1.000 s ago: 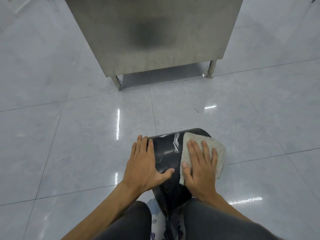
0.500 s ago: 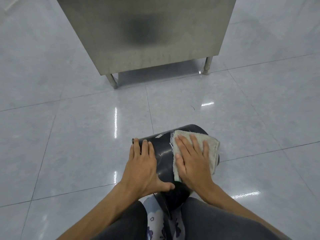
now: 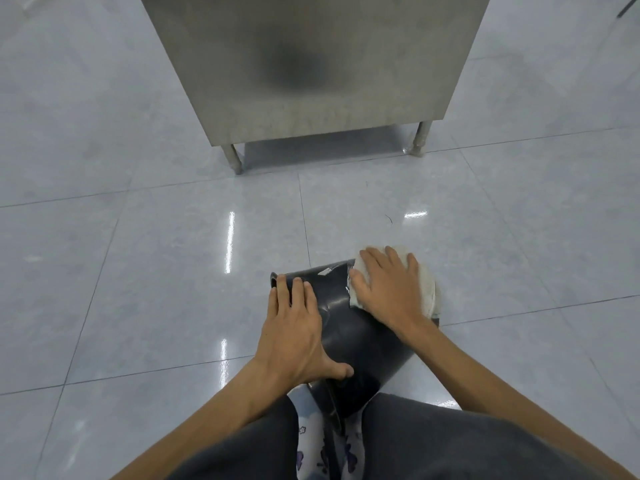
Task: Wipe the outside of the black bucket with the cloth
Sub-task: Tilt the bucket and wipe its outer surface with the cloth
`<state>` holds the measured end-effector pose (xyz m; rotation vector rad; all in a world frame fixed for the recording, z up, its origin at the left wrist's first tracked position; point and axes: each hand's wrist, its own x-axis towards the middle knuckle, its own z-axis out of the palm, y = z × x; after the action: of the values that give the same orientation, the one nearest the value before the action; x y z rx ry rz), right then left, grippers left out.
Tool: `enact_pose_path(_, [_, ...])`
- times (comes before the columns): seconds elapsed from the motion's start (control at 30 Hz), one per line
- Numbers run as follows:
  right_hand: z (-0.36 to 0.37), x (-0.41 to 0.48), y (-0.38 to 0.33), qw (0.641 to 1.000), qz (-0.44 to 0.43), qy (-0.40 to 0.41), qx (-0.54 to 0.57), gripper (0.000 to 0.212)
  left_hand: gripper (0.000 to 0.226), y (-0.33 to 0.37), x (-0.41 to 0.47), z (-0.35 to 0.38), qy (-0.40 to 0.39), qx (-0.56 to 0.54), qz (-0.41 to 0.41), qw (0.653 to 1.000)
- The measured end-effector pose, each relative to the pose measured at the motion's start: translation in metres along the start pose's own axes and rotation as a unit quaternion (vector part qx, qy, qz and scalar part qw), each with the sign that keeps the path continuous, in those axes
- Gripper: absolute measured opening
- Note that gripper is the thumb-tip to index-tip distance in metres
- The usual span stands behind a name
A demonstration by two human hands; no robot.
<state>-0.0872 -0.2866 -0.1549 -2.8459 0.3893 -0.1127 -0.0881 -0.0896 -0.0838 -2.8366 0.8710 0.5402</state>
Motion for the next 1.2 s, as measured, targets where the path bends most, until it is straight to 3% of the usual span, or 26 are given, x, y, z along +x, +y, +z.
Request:
enact_pose_path(0.27, [0.024, -0.090, -0.012, 0.986, -0.082, 0.103, 0.106, 0.057, 0.154, -0.005, 0.002, -0.002, 0.006, -0.010, 0.006, 1.000])
enact_pose_path(0.37, [0.017, -0.077, -0.012, 0.989, -0.069, 0.085, 0.102, 0.055, 0.150, -0.003, -0.001, -0.008, 0.003, -0.016, 0.016, 1.000])
enact_pose_path(0.53, [-0.005, 0.006, 0.000, 0.998, 0.028, -0.034, 0.037, 0.062, 0.138, 0.003, -0.008, -0.002, 0.059, -0.010, 0.055, 0.997])
enact_pose_path(0.6, [-0.008, 0.025, 0.005, 0.998, 0.038, -0.050, 0.026, 0.060, 0.136, 0.004, -0.007, 0.000, 0.036, 0.003, 0.057, 0.998])
enact_pose_path(0.73, [-0.004, 0.018, 0.004, 0.998, 0.058, -0.026, 0.022, 0.057, 0.146, 0.007, -0.008, -0.008, 0.012, -0.002, 0.034, 0.999])
enact_pose_path(0.9, [-0.003, -0.015, 0.020, 0.994, 0.109, 0.005, 0.011, 0.055, 0.144, 0.005, -0.009, 0.003, 0.016, -0.009, 0.086, 0.996])
enact_pose_path(1.2, [-0.008, -0.019, 0.022, 0.995, 0.098, -0.004, 0.018, 0.068, 0.148, 0.000, 0.011, -0.007, 0.007, 0.019, 0.086, 0.996])
